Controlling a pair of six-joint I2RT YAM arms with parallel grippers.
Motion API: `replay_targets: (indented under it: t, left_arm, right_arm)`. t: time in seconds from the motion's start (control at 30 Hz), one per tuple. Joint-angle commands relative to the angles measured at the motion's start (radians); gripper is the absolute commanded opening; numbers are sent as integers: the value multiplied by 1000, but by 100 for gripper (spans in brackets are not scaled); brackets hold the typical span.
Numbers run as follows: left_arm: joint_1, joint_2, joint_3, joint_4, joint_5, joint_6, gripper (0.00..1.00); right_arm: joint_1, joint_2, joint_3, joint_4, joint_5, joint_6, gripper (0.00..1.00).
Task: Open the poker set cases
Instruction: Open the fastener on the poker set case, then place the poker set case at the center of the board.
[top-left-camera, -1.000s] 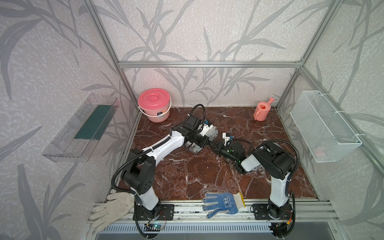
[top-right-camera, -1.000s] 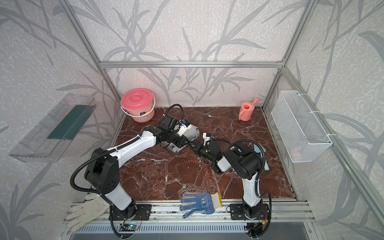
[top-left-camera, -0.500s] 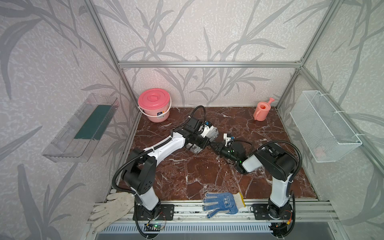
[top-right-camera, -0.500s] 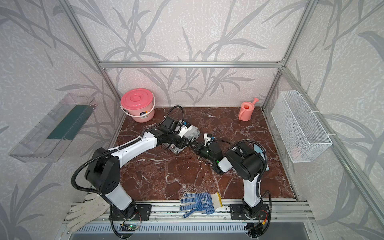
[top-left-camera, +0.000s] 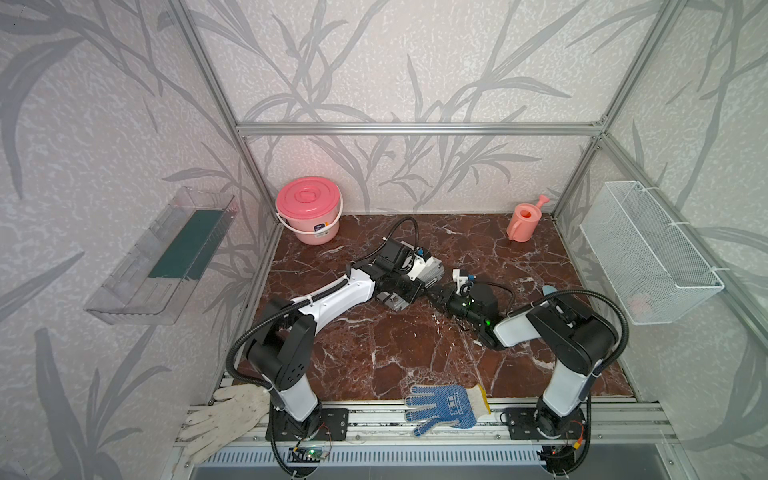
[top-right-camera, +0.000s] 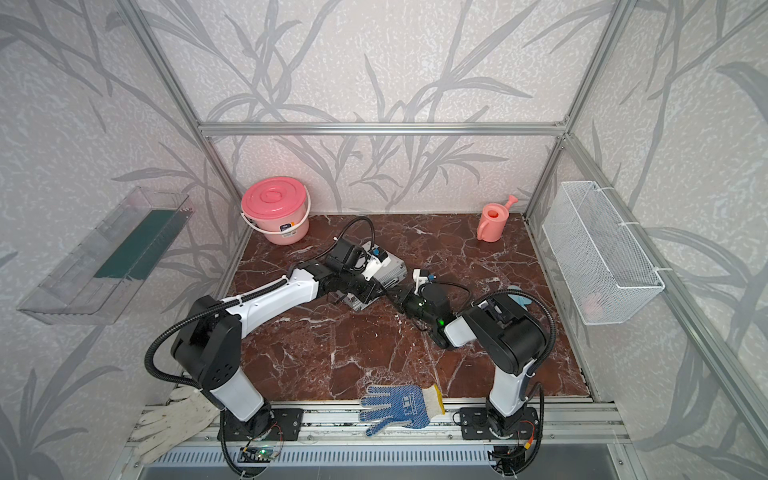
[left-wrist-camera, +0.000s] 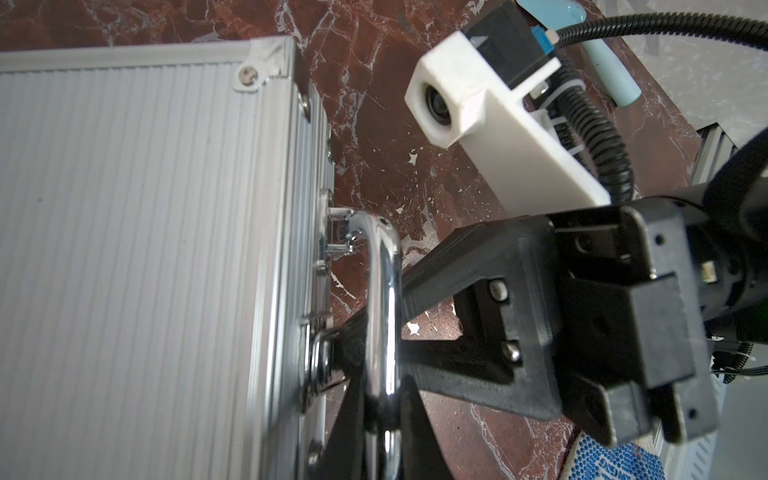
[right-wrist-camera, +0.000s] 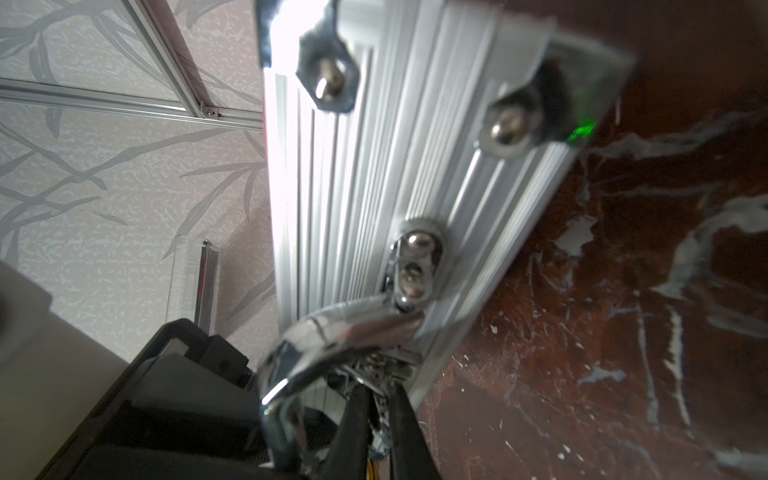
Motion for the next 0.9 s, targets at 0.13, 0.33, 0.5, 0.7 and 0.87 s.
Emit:
replay_targets:
  t: [0.13, 0.33, 0.5, 0.7, 0.87]
  left_arm:
    - [-28, 31, -22, 21, 62, 23, 0]
    - [-33, 28, -22, 19, 50, 30, 0]
    - [-24, 15, -11, 3, 41, 43, 0]
    - [-27, 25, -16, 3, 36, 45, 0]
    - [-44, 43, -35, -1, 0, 63, 0]
  right_arm:
    - [-34, -202, 31, -138, 8, -82, 14]
    - [-49, -238, 48, -238, -21, -119, 14]
    - [-78, -295, 20, -382, -74, -190, 21]
    - [-110, -395, 68, -647, -127, -367, 29]
    - [-188, -433, 136, -855, -208, -533, 30]
